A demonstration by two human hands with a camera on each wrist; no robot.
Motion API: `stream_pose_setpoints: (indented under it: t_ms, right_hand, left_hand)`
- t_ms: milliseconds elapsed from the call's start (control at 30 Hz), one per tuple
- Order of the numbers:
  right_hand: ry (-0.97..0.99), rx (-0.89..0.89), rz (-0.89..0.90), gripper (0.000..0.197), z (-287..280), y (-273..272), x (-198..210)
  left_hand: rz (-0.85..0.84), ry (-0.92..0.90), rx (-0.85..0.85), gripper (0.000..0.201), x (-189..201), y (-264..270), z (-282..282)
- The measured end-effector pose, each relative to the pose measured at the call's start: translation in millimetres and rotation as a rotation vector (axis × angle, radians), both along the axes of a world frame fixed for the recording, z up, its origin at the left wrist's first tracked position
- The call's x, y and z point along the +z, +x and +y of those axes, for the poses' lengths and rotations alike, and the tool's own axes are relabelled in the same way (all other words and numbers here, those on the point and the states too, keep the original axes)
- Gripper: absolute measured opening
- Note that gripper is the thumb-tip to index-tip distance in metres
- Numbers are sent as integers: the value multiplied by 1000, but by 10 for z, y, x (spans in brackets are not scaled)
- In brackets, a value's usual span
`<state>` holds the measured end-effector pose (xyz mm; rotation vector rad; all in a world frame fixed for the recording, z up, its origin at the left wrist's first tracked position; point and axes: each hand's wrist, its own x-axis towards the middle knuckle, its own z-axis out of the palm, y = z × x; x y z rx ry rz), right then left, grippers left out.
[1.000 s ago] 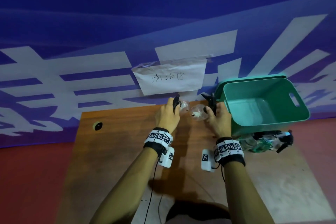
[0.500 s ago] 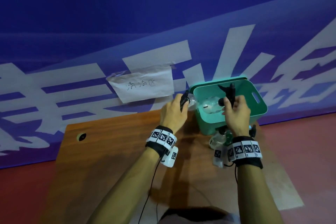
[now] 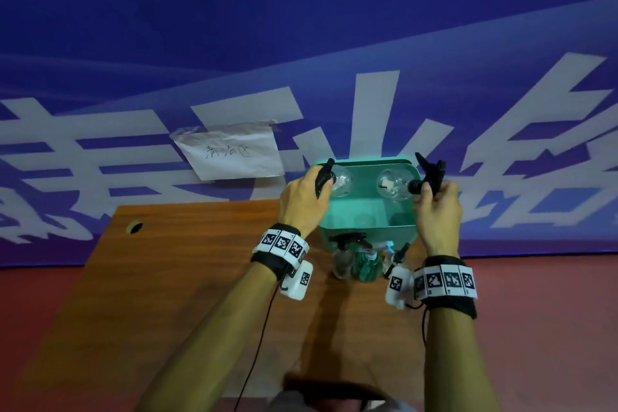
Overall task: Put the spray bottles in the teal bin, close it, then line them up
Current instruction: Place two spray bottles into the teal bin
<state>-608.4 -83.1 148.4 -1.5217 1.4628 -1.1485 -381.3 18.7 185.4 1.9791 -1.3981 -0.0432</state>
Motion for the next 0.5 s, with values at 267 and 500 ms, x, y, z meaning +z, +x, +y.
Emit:
stream_pose_setpoints:
  t_ms: [267,500]
  right_hand:
    - [15,-71,-4,16,9,-78,-67]
    - [51,-32,81,13,-15,-8,-199]
  left_hand:
    - [-91,73,-39,33,19,-5,-63]
    - [-125,208,-72,27,-251,168,-269]
